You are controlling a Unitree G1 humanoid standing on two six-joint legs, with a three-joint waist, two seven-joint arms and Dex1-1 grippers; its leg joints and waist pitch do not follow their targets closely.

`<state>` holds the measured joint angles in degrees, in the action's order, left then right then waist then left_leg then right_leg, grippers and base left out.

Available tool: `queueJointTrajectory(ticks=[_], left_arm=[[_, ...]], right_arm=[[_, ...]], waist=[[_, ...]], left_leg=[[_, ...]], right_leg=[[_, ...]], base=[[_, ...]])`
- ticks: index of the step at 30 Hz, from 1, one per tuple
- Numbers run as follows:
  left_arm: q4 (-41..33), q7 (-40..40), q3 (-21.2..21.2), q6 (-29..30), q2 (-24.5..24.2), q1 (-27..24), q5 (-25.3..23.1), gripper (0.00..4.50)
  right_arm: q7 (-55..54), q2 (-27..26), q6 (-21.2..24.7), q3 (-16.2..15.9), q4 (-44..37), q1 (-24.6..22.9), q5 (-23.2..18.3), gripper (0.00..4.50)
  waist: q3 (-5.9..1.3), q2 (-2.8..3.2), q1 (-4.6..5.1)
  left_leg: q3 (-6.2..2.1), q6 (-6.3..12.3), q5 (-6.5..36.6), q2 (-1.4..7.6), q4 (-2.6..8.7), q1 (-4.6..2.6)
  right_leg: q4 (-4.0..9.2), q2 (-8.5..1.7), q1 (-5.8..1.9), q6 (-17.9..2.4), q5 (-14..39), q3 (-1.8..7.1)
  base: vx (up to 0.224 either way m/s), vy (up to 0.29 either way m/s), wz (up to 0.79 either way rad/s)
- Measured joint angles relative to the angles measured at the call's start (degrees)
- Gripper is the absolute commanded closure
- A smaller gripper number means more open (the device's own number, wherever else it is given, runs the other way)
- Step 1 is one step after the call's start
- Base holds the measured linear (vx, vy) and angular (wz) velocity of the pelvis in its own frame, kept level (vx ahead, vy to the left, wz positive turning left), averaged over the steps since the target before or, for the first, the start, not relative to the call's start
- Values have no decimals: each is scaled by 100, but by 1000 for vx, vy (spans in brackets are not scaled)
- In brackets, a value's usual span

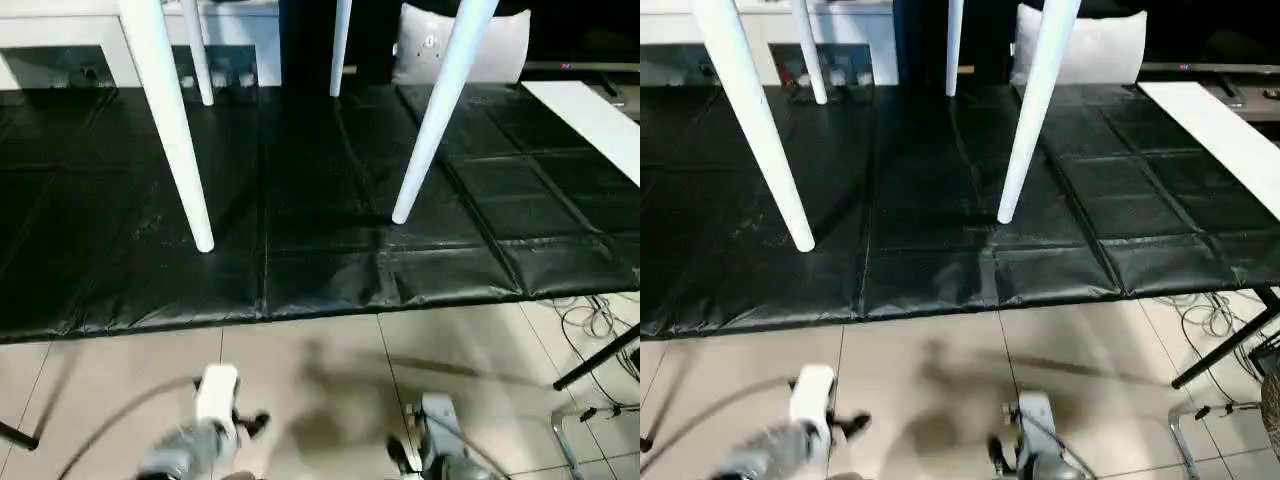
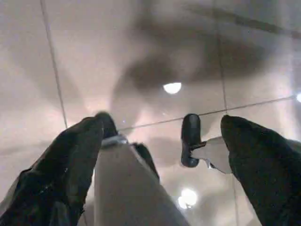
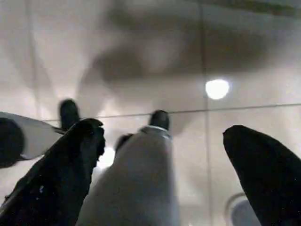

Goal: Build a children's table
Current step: Flip table

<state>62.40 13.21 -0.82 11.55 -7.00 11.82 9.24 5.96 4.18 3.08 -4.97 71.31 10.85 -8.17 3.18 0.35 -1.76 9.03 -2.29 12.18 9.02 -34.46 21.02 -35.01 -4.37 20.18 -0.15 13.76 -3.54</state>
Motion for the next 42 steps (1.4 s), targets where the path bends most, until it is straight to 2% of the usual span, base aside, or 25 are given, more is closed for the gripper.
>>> queueJointTrajectory(ticks=[8, 16, 22, 42], left_arm=[[469, -125, 80, -736, 48, -65, -335, 8], [761, -225, 46, -1266, 75, -55, -416, 8], [1021, -278, -47, -1338, 117, -60, -461, 8], [1032, -280, -48, -1371, 125, -59, -462, 8]], right_arm=[[-41, -119, -217, 0, 330, 86, 248, 0], [12, -77, -322, 7, 422, 237, 485, 0], [157, -72, -244, 10, 452, 237, 570, 0], [198, -73, -238, 10, 493, 237, 572, 0]], waist=[[24, -16, -15], [26, -27, -7], [33, -34, -9], [47, -36, -9]], left_leg=[[15, 0, 0, 5, 7, 9], [76, 1, 0, 28, 23, 40], [88, 2, 0, 29, 25, 36], [103, 1, 1, 32, 37, 34]], right_leg=[[6, -2, 10, 5, 3, 5], [1, 1, 77, 3, 4, 27], [3, 1, 78, 3, 4, 38], [6, 1, 90, 4, 5, 50]], base=[[0, 0, 0], [0, 0, 0], [0, 0, 0], [0, 0, 0]])
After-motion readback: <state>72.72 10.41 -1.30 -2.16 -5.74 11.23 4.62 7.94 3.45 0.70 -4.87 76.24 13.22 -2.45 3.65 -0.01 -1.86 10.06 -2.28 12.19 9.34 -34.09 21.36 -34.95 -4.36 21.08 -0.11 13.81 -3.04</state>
